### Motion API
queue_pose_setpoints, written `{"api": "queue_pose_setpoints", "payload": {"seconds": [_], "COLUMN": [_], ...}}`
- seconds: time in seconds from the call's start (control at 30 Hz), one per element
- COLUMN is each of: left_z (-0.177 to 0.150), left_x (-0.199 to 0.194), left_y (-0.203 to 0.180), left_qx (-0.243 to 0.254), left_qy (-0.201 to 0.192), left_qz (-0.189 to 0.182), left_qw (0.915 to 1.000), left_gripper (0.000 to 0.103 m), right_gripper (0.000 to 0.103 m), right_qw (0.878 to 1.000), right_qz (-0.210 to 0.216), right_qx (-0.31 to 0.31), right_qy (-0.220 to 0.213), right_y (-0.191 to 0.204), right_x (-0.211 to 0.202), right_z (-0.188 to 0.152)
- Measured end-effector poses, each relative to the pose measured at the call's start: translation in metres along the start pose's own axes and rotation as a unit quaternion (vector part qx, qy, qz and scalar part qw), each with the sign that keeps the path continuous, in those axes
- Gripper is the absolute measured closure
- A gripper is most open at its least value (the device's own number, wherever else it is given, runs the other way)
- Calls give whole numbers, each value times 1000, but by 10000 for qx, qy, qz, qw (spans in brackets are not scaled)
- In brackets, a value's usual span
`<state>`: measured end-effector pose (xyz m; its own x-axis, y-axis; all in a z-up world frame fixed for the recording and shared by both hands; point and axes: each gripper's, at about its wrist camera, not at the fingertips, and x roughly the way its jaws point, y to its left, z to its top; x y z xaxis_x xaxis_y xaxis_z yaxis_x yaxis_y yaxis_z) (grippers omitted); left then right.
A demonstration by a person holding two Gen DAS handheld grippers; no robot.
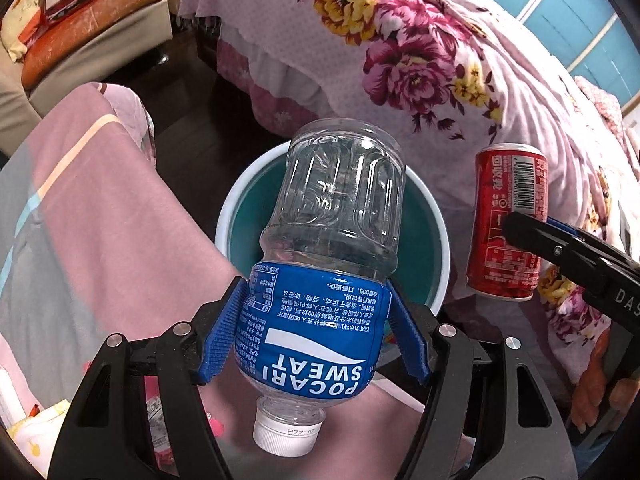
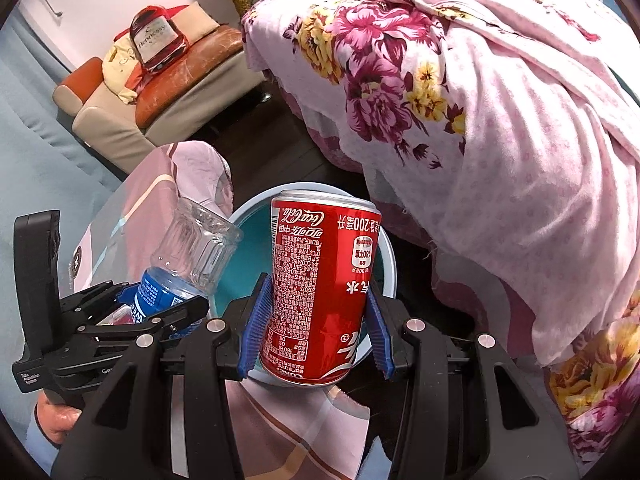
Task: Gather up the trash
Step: 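Carry bottle and can over the bin and open both tools to drop them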
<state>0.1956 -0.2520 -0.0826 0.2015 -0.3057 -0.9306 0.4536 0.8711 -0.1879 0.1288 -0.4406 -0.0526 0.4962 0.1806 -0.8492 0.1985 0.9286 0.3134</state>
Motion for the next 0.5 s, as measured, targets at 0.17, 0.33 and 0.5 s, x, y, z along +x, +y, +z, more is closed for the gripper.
{"api": "queue_pose_setpoints", "payload": {"seconds": [0.17,0.33,0.5], "left_z": [1,1,-7], "left_x": [-5,-14,-26], "left_y": [4,7,17], "left_qx": [-72,-106,-212], "left_qy": [-119,-253,-398], "left_qz": [-39,-12,104], "left_qw": [9999,9996,9989], "left_gripper": [23,18,14], "right_gripper": [60,60,60], "right_qw": [10000,10000,9999], "right_qz": [-43,-70,-95], "right_qx": [-2,-18,-72], "right_qy": [16,53,63], "right_y": [0,3,7], "right_x": [2,4,5], "right_z": [2,2,3]}}
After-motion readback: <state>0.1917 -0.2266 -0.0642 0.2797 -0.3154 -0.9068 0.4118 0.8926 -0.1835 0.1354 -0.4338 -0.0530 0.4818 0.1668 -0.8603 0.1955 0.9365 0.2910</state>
